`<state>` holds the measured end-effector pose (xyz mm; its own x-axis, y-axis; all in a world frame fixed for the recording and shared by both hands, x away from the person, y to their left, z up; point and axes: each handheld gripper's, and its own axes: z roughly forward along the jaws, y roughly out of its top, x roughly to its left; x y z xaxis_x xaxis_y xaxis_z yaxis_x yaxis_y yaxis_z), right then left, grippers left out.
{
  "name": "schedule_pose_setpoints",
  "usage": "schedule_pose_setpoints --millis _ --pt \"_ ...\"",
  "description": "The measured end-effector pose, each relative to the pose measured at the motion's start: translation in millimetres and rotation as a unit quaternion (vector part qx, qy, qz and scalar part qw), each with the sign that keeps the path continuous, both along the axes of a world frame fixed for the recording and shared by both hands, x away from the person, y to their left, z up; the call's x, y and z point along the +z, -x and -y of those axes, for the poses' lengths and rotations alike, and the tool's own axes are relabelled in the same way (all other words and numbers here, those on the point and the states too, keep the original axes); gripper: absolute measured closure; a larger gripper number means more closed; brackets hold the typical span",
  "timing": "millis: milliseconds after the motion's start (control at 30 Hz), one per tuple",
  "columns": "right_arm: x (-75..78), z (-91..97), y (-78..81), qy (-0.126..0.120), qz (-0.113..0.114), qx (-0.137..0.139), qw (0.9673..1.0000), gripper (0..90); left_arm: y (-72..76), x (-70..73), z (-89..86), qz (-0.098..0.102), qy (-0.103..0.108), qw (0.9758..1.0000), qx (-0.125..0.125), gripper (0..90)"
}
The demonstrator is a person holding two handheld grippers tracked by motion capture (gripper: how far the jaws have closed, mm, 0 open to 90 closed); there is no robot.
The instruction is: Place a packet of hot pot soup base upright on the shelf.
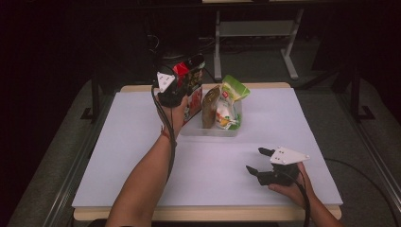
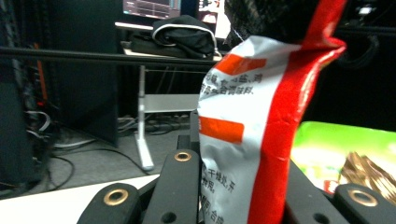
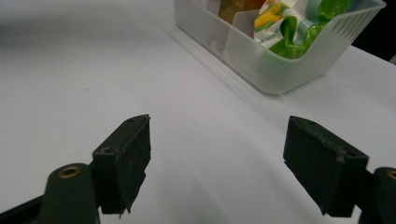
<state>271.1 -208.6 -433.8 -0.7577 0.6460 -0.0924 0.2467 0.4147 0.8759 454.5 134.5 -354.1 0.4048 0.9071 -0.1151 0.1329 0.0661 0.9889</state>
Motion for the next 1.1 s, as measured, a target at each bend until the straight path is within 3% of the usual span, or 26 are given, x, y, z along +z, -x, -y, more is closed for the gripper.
schedule_pose_setpoints --millis 267,533,667,733,1100 --pt "-0.6 -0.8 -0.7 0.001 -0.001 0.0 1.0 22.3 6.4 -19.2 -10.8 -0.005 0.013 0.9998 -0.012 82.0" --pt "-1.7 -1.5 -1.5 0.004 -0.004 0.002 1.0 22.6 12.8 -21.6 -12.3 0.001 -0.003 0.9993 -0.038 81.5" --pt "-2.0 -1.0 -1.3 0.004 -0.005 0.001 1.0 22.5 17.2 -33.6 -9.2 -0.005 -0.031 0.9986 -0.042 81.4" --pt "-1.9 -1.2 -1.0 0.005 -0.005 0.001 1.0 22.5 18.5 -36.5 -14.0 -0.008 -0.004 0.9991 -0.042 81.5" --pt "-2.7 -4.3 -1.6 0.008 -0.007 0.003 0.9999 22.5 19.8 -37.8 -20.3 -0.016 -0.024 0.9984 -0.048 80.2"
